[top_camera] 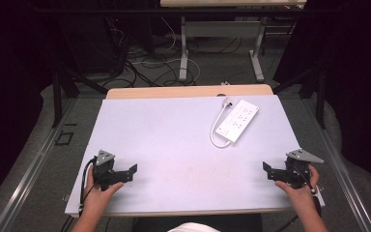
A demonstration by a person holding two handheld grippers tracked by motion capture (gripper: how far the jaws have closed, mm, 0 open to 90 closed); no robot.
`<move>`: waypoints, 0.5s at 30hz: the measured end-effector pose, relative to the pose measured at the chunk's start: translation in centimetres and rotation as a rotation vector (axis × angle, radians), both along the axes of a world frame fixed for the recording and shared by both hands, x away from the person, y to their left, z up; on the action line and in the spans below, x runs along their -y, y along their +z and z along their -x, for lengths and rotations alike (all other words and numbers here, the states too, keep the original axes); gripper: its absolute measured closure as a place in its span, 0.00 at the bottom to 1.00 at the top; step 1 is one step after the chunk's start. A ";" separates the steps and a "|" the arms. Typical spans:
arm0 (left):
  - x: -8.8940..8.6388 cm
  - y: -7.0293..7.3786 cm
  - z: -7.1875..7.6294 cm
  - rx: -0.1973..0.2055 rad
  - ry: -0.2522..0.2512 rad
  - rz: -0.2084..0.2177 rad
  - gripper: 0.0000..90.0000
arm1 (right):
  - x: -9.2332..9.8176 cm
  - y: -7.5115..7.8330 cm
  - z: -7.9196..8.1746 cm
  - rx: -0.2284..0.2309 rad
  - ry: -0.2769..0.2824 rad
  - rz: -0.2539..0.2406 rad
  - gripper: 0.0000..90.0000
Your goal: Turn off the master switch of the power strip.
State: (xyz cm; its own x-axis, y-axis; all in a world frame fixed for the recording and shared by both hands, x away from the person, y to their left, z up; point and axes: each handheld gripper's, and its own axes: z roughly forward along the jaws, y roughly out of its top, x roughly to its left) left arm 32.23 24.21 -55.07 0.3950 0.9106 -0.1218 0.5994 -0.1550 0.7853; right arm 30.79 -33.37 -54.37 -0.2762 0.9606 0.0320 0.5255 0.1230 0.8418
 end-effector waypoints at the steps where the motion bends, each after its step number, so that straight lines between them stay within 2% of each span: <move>1: 0.0 0.0 0.0 -0.002 0.001 0.000 0.01 | -0.2 0.0 0.1 -0.009 0.005 -0.001 0.00; 7: 0.0 0.1 0.2 0.008 0.000 0.001 0.00 | -0.9 -0.5 -0.1 -0.007 0.034 0.021 0.00; 9: 0.1 0.1 0.3 0.011 -0.003 -0.006 0.01 | -1.1 -0.5 -0.1 -0.015 0.039 0.019 0.00; 11: 0.1 0.1 0.3 0.012 -0.009 -0.015 0.01 | -1.2 -0.5 -0.2 -0.003 0.050 0.034 0.00; 15: 0.3 0.2 0.5 0.025 -0.023 -0.020 0.01 | -1.3 -0.5 -0.1 -0.007 0.053 0.020 0.00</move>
